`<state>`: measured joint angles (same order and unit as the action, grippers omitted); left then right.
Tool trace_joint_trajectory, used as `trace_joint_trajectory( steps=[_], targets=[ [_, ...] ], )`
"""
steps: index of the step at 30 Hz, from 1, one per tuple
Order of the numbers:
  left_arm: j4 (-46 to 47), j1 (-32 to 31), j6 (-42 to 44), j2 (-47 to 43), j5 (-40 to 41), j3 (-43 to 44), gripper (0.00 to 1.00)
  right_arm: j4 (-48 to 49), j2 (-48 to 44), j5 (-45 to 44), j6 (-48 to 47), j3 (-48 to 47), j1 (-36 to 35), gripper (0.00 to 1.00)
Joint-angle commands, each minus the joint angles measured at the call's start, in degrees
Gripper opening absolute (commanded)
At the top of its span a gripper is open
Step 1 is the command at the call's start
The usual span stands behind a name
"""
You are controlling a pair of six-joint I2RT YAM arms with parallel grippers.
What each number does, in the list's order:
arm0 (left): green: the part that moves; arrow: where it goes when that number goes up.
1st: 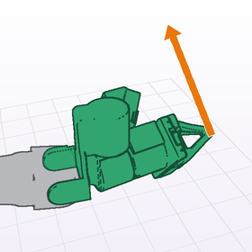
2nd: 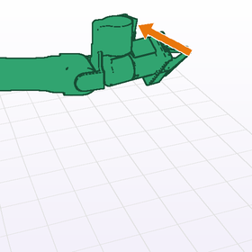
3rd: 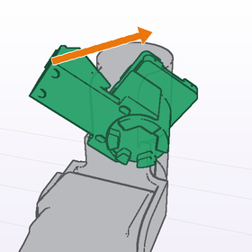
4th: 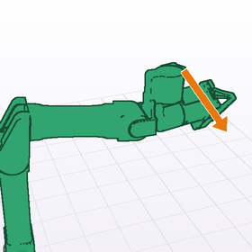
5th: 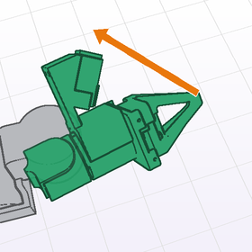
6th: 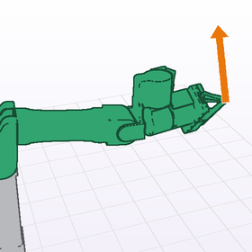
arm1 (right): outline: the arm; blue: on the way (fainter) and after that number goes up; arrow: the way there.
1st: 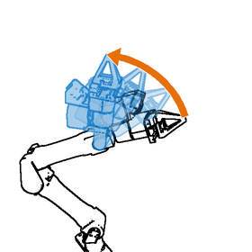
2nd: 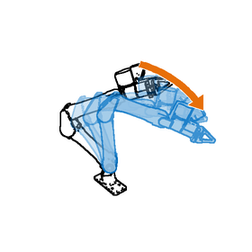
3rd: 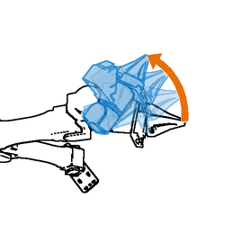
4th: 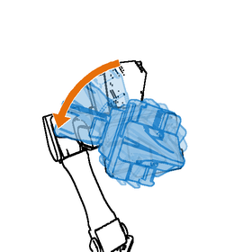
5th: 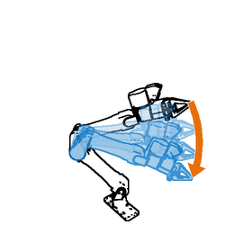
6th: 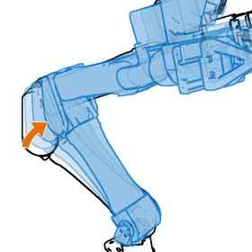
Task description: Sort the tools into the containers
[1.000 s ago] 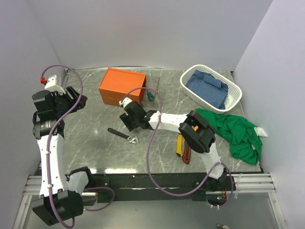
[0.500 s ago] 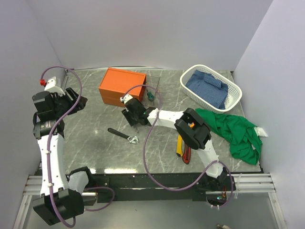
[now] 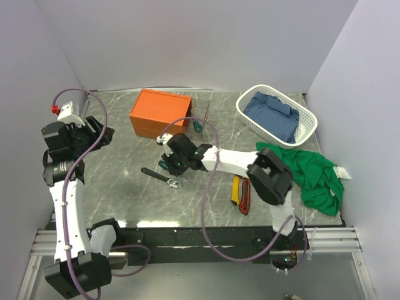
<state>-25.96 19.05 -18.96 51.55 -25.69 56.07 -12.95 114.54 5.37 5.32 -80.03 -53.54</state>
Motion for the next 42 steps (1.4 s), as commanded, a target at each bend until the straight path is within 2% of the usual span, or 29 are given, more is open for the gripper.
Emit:
trace_joint_trajectory(
  steps=[1,3,7,8,11,15,20,25,31,34,35,38,40,42],
  targets=[
    [2.6,0.2,-0.9,-1.5,-1.9,-0.7,0.63,2.6,-14.9,8.7,3.1,-1.2,-1.3,0.0],
    [2.8,0.3,-1.7,-0.8,-3.0,-0.4,0.62,3.7,-18.0,7.7,3.3,-1.8,-1.0,0.0],
    [4.0,0.3,-2.9,0.9,-3.8,1.2,0.61,6.5,-22.7,1.7,14.7,-2.6,3.5,0.0],
    [4.2,0.2,-3.3,1.4,-3.8,1.5,0.61,6.5,-23.0,-4.4,15.4,-3.3,4.1,0.0],
    [3.6,-0.2,-3.0,2.3,-4.4,2.6,0.61,7.5,-23.2,-8.9,15.9,-4.0,6.7,0.0],
    [2.1,-0.9,-1.5,2.9,-4.0,3.3,0.6,6.6,-20.2,-14.6,19.5,-5.7,11.8,0.0],
    [1.3,-1.5,-1.0,2.9,-3.0,2.3,0.6,7.9,-15.1,-14.9,18.9,-10.2,16.8,0.0],
    [0.6,-2.4,-0.5,3.3,-2.1,1.1,0.6,8.0,-7.9,-14.4,18.5,-17.2,18.6,0.0],
    [-0.2,-4.0,0.2,4.1,-1.8,1.6,0.6,7.3,-1.8,-16.1,19.4,-21.0,18.7,0.0],
    [-0.7,-4.7,0.9,5.0,-1.7,2.7,0.6,6.2,-1.1,-18.6,18.6,-21.4,18.6,0.29],
    [-0.2,-4.9,1.0,5.5,-2.0,3.0,0.6,6.0,-1.5,-19.3,18.2,-20.8,18.6,0.44],
    [2.3,-5.8,0.4,8.5,-3.4,4.1,0.6,6.8,-5.3,-19.4,15.6,-17.2,18.9,0.58],
    [3.8,-6.4,0.2,12.4,-3.7,5.9,0.6,8.1,-9.4,-16.7,13.6,-14.3,19.2,0.63],
    [5.6,-7.6,0.3,15.4,-3.4,8.9,0.6,9.1,-13.4,-14.1,11.6,-12.6,19.3,0.63]
  ],
)
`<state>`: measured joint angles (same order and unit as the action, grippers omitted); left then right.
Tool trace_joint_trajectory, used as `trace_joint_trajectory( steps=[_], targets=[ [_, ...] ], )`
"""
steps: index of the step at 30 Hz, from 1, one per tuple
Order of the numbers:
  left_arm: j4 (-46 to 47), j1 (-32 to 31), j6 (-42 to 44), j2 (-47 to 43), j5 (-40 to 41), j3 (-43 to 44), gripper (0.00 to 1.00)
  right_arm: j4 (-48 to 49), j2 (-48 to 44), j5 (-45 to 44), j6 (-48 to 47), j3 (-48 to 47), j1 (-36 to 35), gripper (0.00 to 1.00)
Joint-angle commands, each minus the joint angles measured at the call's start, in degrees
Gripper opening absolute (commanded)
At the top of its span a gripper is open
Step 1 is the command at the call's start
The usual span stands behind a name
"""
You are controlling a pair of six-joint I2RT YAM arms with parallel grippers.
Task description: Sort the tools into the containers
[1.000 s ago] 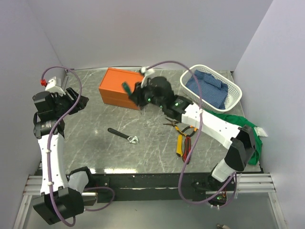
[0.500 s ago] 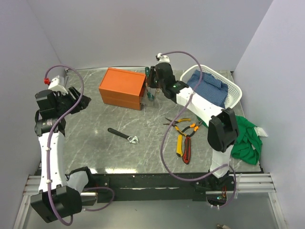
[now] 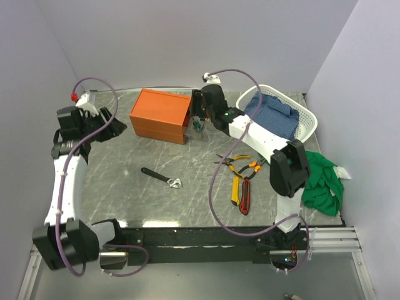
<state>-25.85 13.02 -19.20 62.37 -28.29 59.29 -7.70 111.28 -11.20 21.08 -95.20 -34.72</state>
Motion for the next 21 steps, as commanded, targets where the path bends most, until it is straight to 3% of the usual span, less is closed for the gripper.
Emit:
trace_joint_trajectory(
  steps=[1,8,10,12,13,16,21],
  targets=[
    [6.0,-2.0,0.7,7.7,-0.7,6.8,0.59,3.9,-11.3,3.1,-4.7,4.1,0.7,0.63],
    [5.0,-2.1,6.1,20.1,0.9,20.0,0.54,2.2,-16.6,9.7,-7.8,11.4,8.7,0.64],
    [4.1,-2.1,10.9,23.5,-0.6,22.3,0.25,2.3,-15.9,10.8,-7.6,12.7,11.1,0.63],
    [3.2,-2.2,13.4,25.9,-3.2,25.3,0.03,3.0,-14.3,15.2,-7.3,13.1,14.9,0.52],
    [3.2,-2.3,13.7,28.0,-4.0,25.9,0.01,3.3,-13.6,17.2,-7.0,13.2,16.2,0.36],
    [4.3,-2.2,12.0,31.4,-7.8,26.8,0.01,3.7,-10.1,24.6,-6.3,12.3,19.3,0.01],
    [11.0,-2.2,7.9,33.6,-4.5,24.7,0.01,3.2,-5.4,29.2,-6.1,9.8,19.6,0.0]
  ],
)
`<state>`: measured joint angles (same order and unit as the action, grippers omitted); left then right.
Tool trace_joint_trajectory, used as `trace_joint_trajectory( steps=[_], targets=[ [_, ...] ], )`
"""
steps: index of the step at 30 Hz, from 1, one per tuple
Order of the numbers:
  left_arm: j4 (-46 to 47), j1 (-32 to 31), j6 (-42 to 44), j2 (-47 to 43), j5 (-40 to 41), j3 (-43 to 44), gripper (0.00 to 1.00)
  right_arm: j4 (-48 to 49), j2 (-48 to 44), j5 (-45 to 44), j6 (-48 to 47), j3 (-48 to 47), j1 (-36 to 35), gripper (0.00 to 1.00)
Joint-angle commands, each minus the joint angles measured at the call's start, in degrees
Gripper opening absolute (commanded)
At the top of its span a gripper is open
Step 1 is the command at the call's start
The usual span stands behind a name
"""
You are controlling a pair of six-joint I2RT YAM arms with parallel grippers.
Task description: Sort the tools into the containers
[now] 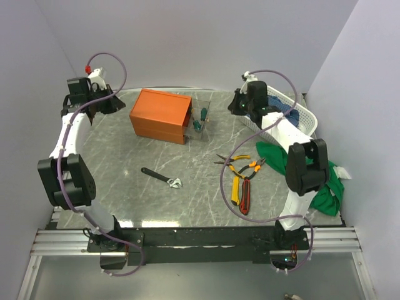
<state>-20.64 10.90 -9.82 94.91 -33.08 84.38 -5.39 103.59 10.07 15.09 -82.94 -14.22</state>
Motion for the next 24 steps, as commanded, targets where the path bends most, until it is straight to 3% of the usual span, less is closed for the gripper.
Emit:
trace_joint_trajectory(
  steps=[1,11,18,24],
  targets=[
    [6.5,-0.2,-1.2,1.7,1.1,-0.5,0.01,1.0,3.1,8.2,0.4,-2.8,-1.0,0.0],
    [8.3,0.4,1.0,12.4,1.5,5.1,0.01,2.4,10.2,11.0,5.7,-4.7,-1.9,0.0],
    [9.0,-0.1,0.0,15.3,-4.2,4.3,0.04,4.2,13.1,14.3,7.8,-7.2,-5.2,0.01],
    [3.3,-2.2,6.3,16.5,-11.6,5.1,0.05,5.2,15.1,17.9,10.0,-9.1,-7.6,0.02]
  ],
)
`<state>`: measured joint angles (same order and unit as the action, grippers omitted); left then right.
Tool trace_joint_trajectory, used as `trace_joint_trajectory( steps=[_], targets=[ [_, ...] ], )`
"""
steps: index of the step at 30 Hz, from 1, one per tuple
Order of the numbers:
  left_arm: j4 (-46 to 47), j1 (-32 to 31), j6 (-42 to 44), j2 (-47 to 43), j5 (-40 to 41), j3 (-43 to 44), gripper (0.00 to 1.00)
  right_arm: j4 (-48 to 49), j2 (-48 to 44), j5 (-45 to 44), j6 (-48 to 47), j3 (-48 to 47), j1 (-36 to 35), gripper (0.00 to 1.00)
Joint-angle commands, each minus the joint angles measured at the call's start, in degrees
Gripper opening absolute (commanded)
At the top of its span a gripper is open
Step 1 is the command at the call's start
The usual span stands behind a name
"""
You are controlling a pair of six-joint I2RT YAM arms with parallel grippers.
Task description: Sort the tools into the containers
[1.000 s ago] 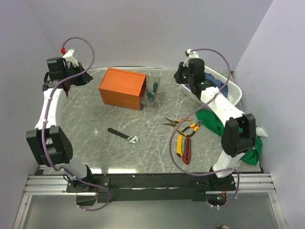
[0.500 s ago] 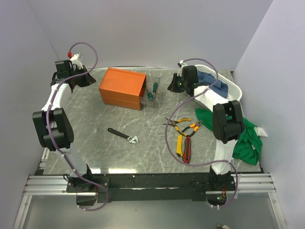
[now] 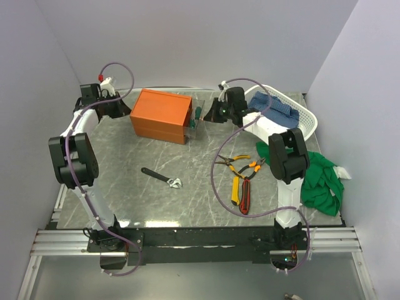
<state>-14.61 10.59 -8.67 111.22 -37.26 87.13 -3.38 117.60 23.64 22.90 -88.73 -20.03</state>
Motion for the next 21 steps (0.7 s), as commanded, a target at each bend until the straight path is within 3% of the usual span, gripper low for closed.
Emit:
trace_joint_trajectory(
  steps=[1,16,19,21],
  targets=[
    [-3.7,-2.5,5.9,0.1,-7.5,2.0,0.05,3.3,1.6,4.2,2.8,-3.5,-2.0,0.02],
    [-2.2,-3.0,4.9,-2.9,-4.8,-3.4,0.06,5.4,5.1,6.0,5.3,-7.0,-6.0,0.04],
    [-1.2,-1.9,1.5,-3.4,2.2,-3.2,0.07,2.3,3.5,1.3,3.3,-6.5,-5.8,0.05],
    [-0.8,-0.5,-0.9,-5.2,12.8,-2.9,0.06,1.0,1.0,-2.8,2.5,-4.1,-4.2,0.3]
  ],
)
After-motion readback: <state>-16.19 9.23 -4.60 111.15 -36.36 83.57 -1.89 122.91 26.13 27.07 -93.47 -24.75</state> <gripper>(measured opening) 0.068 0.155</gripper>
